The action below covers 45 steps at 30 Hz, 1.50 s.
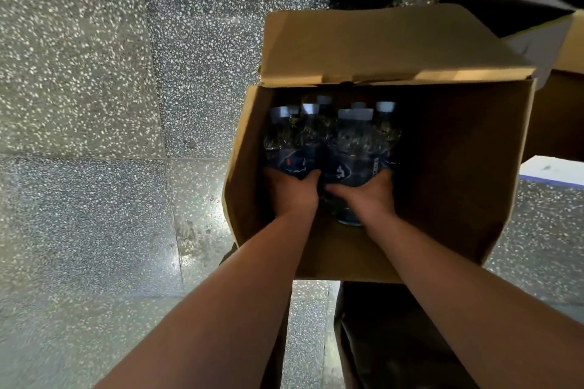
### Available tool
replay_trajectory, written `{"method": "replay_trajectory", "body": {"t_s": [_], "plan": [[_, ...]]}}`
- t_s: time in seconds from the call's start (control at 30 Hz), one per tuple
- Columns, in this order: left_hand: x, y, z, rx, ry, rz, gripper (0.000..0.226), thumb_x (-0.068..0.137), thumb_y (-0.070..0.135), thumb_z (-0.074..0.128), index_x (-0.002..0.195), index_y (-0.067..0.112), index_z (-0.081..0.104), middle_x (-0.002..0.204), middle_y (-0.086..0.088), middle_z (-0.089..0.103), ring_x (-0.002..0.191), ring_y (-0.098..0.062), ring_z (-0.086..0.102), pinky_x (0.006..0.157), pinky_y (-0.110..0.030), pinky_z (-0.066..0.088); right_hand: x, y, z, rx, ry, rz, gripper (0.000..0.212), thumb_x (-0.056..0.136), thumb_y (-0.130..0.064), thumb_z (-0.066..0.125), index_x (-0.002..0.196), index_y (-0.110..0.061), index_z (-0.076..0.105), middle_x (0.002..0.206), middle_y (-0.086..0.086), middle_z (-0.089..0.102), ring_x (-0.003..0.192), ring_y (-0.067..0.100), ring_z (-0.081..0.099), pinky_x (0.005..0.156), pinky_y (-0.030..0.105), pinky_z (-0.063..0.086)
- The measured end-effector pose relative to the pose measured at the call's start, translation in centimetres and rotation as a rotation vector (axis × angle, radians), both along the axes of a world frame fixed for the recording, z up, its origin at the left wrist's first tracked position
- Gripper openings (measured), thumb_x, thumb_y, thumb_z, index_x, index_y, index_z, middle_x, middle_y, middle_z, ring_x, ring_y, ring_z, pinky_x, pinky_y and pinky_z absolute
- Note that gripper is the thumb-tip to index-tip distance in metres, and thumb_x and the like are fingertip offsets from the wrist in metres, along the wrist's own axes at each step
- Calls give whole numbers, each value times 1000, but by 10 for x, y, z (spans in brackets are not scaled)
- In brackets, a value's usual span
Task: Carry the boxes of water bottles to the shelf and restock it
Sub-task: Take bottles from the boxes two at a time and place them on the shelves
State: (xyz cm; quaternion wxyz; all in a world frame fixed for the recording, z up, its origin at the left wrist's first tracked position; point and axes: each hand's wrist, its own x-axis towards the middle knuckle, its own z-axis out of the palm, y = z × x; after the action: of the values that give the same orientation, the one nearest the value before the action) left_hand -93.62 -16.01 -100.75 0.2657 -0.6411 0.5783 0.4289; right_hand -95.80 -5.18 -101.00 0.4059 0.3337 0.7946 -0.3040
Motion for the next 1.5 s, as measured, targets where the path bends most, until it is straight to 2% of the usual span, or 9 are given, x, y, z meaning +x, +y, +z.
{"method": "replay_trajectory", "body": {"t_s": [0.23,0.53,0.67,0.77,0.93,1.07,1.2,1.3,1.5], "plan": [[-2,1,17,65,32,48,79,77,22,77,139,13,29,137,-8,46,127,-28,46,104,-38,40,-8,21,7,-78,-53,-109,78,51,-32,84,122,-22,55,112,0,66,96,18,64,76,29,52],[-14,16,109,102,143,14,70,65,30,82,121,15,44,110,-3,62,91,-20,62,77,-33,54,-52,44,104,-281,-135,0,41,74,-17,77,113,-13,66,101,-1,63,99,18,61,83,24,45],[-15,30,163,121,229,155,60,62,24,85,109,15,49,97,-3,64,75,-15,63,63,-30,52,-48,59,152,-312,-142,-40,60,44,-21,85,100,-14,66,93,2,71,91,23,66,85,34,50],[-12,39,204,142,274,201,52,65,20,84,103,16,49,85,-1,60,66,-13,58,54,-26,46,-49,65,196,-410,-140,-19,30,67,-6,79,87,-17,61,92,1,66,86,16,60,69,27,41],[1,41,262,209,383,139,67,50,28,85,108,12,56,102,-11,68,82,-22,67,65,-32,57,-57,66,261,-578,-145,23,9,66,-6,74,64,-14,71,121,7,60,119,28,51,105,52,35],[10,27,301,273,501,126,84,35,32,82,113,9,59,104,-17,69,87,-32,70,74,-55,57,-49,53,327,-733,-63,78,77,25,-48,89,88,-8,69,108,10,67,101,23,62,93,45,47],[11,1,374,294,628,73,61,64,9,78,118,9,50,97,-8,65,83,-22,64,75,-43,55,-41,34,382,-785,35,109,53,67,-21,82,115,-18,61,109,6,71,101,23,68,101,56,43],[13,-14,420,283,730,43,45,75,-3,69,115,7,49,95,-8,63,75,-14,59,62,-25,45,-36,21,428,-779,129,132,58,62,-17,85,115,-18,61,109,5,71,106,26,64,103,56,38],[14,-28,533,244,1007,-65,47,63,15,76,105,12,57,94,-4,65,80,-15,62,66,-28,45,-30,8,542,-844,373,89,75,47,-22,89,117,-15,62,105,8,72,103,28,65,100,48,45]]}}
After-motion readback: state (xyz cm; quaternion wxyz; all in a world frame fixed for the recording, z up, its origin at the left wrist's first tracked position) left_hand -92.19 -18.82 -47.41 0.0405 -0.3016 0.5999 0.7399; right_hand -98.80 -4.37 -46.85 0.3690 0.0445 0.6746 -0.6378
